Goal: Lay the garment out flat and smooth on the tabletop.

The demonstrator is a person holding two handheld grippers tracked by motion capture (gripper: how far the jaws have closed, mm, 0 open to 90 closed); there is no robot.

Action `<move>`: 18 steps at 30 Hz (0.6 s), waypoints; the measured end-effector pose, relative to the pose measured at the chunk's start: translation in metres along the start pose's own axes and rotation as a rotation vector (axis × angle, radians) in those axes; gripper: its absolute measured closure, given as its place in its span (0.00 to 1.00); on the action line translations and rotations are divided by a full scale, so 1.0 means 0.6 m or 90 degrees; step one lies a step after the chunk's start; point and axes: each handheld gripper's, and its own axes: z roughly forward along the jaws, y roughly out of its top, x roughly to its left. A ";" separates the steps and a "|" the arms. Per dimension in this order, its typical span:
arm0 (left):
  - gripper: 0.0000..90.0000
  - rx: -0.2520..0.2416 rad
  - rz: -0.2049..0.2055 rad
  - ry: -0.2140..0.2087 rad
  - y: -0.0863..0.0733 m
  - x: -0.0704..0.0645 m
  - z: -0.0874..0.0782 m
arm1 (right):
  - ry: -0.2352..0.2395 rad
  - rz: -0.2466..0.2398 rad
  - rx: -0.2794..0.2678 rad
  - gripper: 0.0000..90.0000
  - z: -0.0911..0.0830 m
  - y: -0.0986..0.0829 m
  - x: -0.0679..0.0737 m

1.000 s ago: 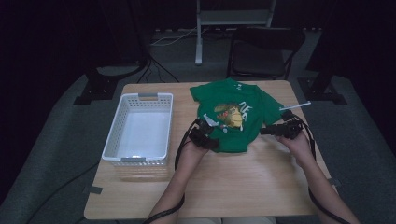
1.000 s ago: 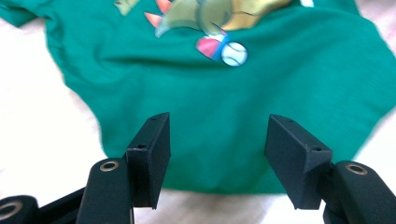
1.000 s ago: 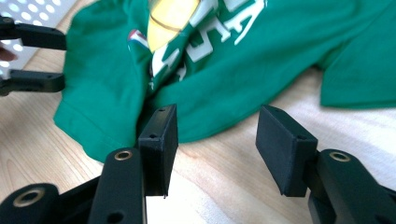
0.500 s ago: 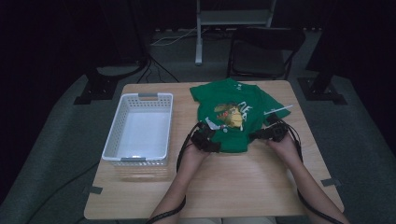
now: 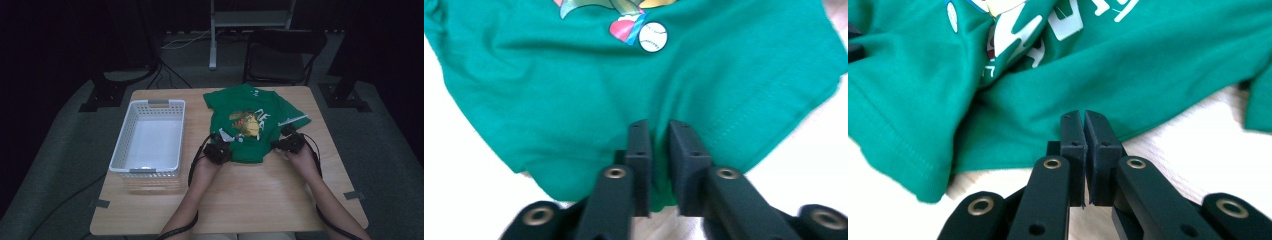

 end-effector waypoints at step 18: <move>0.97 0.008 0.022 -0.028 -0.024 -0.006 -0.028 | 0.026 0.037 -0.047 0.98 -0.072 -0.026 -0.051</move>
